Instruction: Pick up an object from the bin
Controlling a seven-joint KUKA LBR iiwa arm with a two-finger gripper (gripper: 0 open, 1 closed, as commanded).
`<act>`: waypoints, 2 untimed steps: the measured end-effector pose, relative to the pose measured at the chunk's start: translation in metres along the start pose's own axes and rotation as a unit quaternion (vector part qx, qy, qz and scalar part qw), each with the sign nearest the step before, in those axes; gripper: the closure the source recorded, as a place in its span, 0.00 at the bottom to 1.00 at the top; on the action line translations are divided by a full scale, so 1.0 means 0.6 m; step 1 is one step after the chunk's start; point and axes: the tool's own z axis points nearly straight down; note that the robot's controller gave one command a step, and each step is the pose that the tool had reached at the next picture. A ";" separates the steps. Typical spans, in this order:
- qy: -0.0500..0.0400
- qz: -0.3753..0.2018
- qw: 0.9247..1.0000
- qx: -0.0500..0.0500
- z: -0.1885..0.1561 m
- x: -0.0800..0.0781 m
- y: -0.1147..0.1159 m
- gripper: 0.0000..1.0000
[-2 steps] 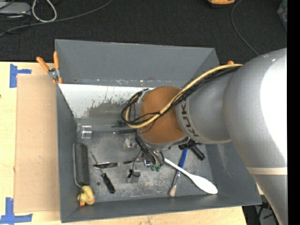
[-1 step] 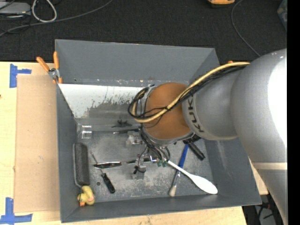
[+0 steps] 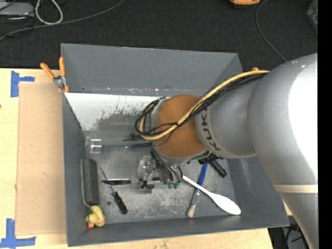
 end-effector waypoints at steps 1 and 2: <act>0.000 0.000 1.000 0.000 0.000 0.000 0.000 1.00; 0.000 0.001 1.000 0.000 -0.003 0.000 0.000 1.00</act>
Offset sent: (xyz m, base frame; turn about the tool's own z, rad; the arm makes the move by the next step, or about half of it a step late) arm 0.0000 0.0000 0.0038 0.0004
